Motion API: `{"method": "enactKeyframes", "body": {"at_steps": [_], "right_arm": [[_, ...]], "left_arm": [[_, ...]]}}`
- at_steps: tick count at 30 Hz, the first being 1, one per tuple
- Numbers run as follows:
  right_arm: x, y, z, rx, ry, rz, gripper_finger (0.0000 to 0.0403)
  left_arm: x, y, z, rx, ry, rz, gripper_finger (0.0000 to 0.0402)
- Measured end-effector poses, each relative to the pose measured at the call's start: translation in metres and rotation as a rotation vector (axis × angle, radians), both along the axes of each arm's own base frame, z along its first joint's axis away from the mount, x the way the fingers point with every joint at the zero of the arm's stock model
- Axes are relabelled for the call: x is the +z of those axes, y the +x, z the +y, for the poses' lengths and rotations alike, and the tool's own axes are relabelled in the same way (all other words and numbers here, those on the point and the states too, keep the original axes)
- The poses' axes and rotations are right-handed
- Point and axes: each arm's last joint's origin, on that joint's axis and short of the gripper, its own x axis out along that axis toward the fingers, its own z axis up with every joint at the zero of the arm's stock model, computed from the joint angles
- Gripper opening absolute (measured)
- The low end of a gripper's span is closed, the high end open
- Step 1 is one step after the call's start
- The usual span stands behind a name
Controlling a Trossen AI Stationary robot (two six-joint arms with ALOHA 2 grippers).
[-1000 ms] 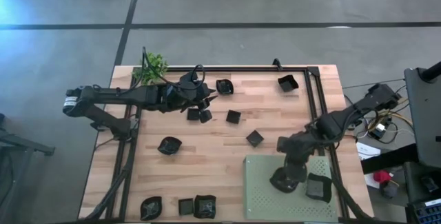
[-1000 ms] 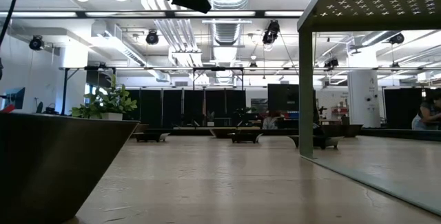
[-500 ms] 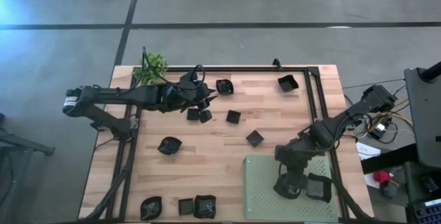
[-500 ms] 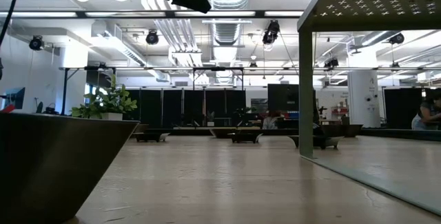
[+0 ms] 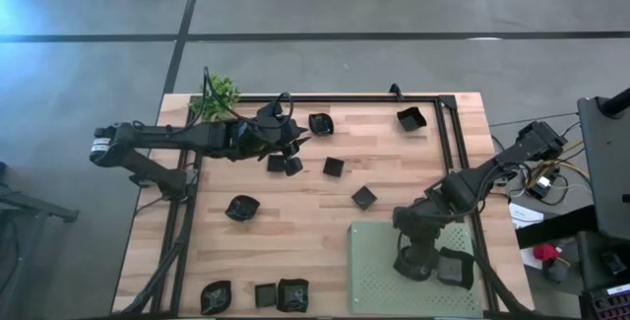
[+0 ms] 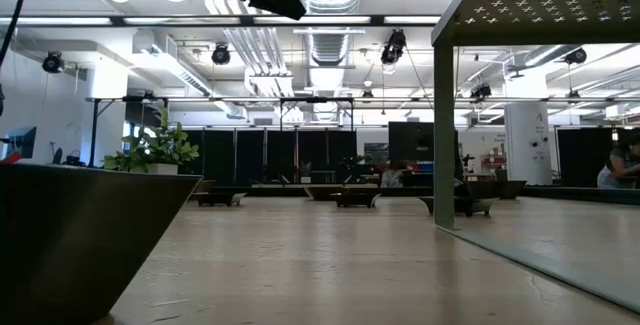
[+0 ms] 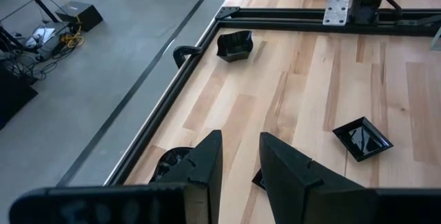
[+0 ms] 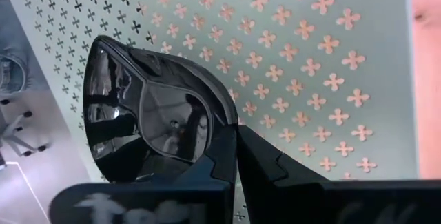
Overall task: Pick & Place Mini shaped plates
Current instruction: Put the leaf-shaped plate on the shelf, then put the square plate on the shelf
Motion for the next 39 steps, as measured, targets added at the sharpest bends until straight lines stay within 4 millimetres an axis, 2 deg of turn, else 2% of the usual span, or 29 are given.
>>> {"method": "enactKeyframes", "body": {"at_steps": [29, 34, 39], "right_arm": [[0.003, -0.001, 0.0, -0.091, 0.014, 0.031, 0.001], [0.004, -0.001, 0.0, -0.101, 0.021, 0.036, 0.0035], [0.014, 0.001, 0.001, -0.078, 0.037, -0.003, 0.0074]], "left_arm": [[-0.003, -0.002, 0.0, 0.001, -0.002, 0.038, 0.0092], [-0.004, -0.002, 0.0, 0.0, -0.002, 0.044, 0.0092], [-0.004, -0.002, 0.0, -0.001, 0.0, 0.045, 0.0092]]}}
